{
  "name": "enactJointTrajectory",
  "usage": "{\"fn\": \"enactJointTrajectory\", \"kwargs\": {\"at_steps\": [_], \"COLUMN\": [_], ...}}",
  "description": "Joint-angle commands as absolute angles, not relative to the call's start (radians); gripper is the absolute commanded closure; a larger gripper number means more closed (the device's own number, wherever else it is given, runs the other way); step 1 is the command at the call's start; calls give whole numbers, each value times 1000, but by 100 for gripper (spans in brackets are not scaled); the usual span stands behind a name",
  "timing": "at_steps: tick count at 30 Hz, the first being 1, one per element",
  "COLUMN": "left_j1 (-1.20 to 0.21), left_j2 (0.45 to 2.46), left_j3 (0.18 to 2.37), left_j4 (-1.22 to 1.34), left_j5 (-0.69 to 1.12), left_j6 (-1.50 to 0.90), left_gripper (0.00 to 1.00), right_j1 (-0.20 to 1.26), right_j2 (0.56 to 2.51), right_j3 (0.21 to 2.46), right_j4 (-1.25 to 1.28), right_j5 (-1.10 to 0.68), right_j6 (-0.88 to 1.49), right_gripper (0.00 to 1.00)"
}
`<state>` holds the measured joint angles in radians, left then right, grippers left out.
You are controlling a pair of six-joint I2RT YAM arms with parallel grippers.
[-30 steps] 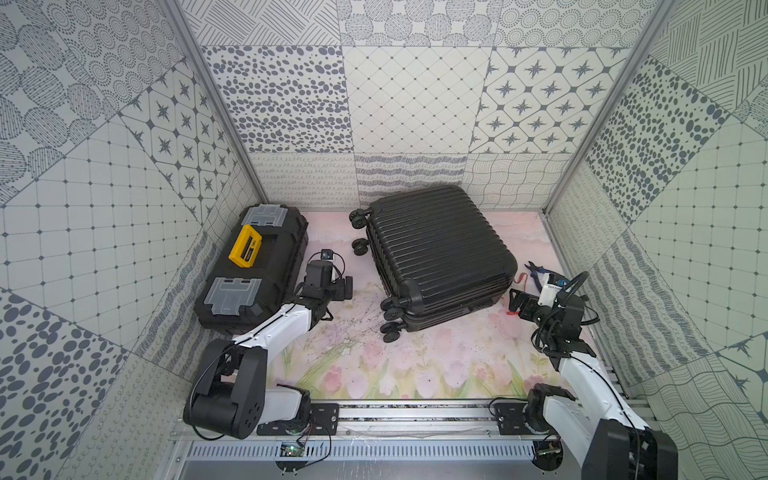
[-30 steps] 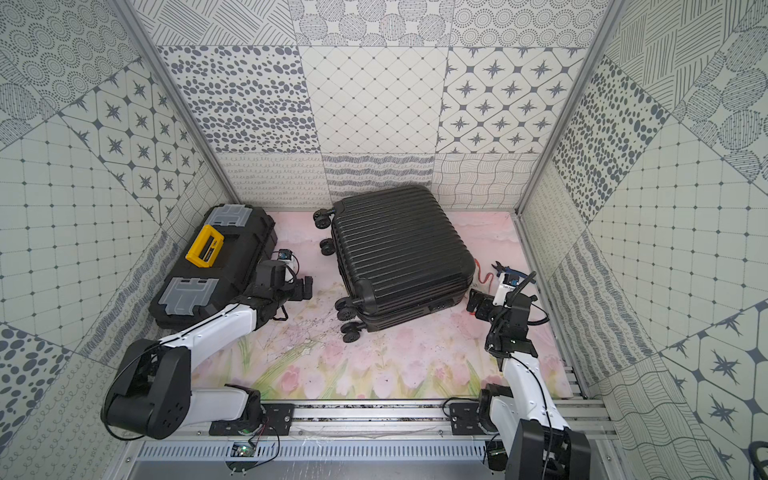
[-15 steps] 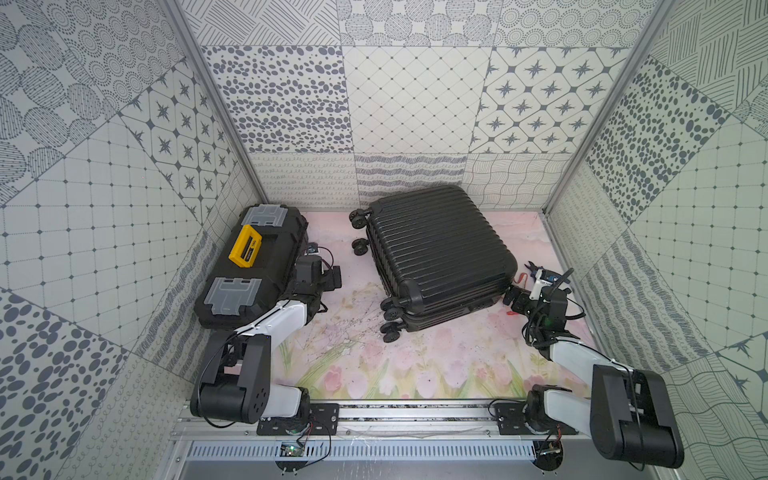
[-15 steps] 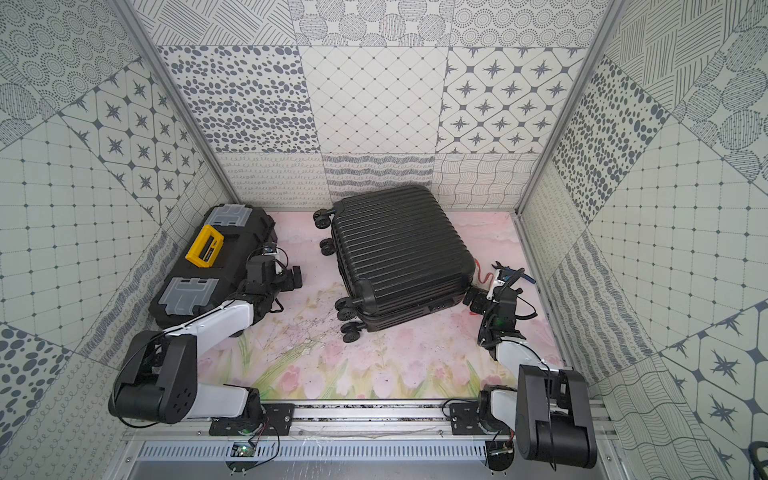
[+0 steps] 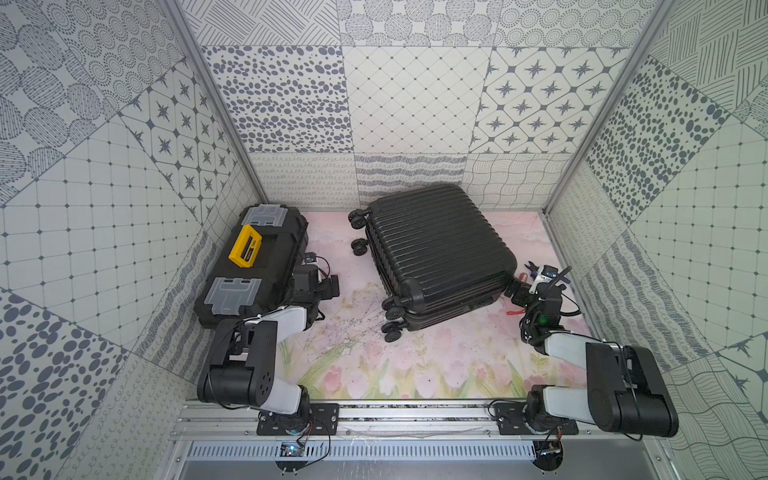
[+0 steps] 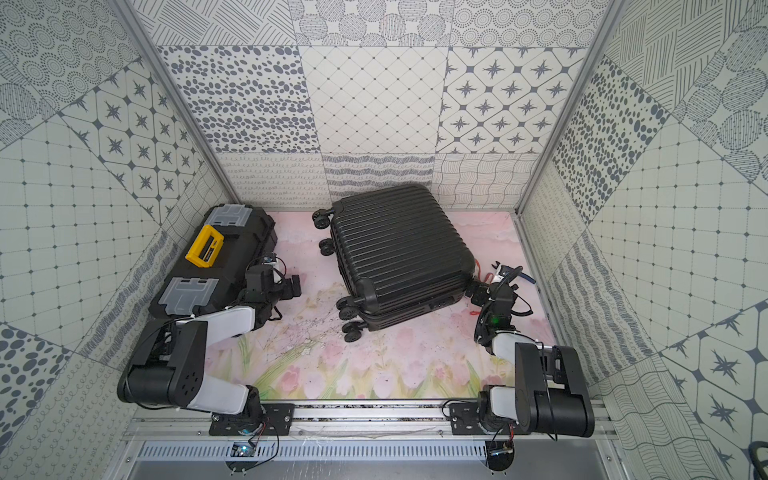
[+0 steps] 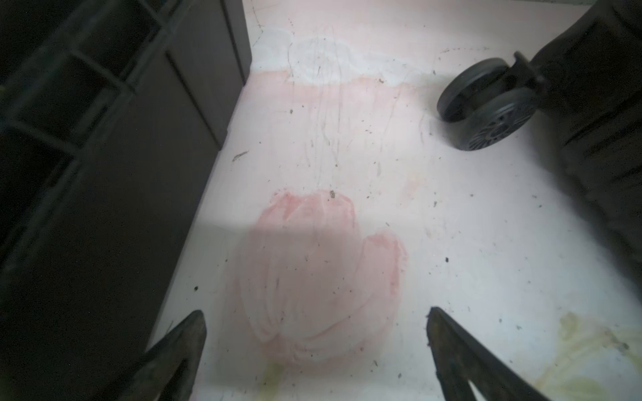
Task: Close the suitcase zippers
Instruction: Reset both arms
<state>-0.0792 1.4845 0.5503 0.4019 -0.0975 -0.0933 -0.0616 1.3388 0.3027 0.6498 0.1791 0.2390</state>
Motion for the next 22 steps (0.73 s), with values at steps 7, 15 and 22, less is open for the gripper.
{"fn": "enactJointTrajectory", "kwargs": {"at_steps": [7, 15, 22], "left_j1": [-73, -73, -72], "left_j2": [1491, 1503, 1488], "left_j3": [560, 575, 556], "left_j4": [476, 457, 478], "left_j5": [-8, -16, -38], "left_j6": [-48, -52, -60], "left_gripper": [1, 1, 1], "right_j1": [-46, -46, -46], "right_j2": [1411, 1420, 1421], "right_j3": [318, 320, 318], "right_j4": [854, 867, 873], "right_j5": [178, 131, 124], "right_j6": [198, 178, 175], "right_gripper": [2, 2, 2]}}
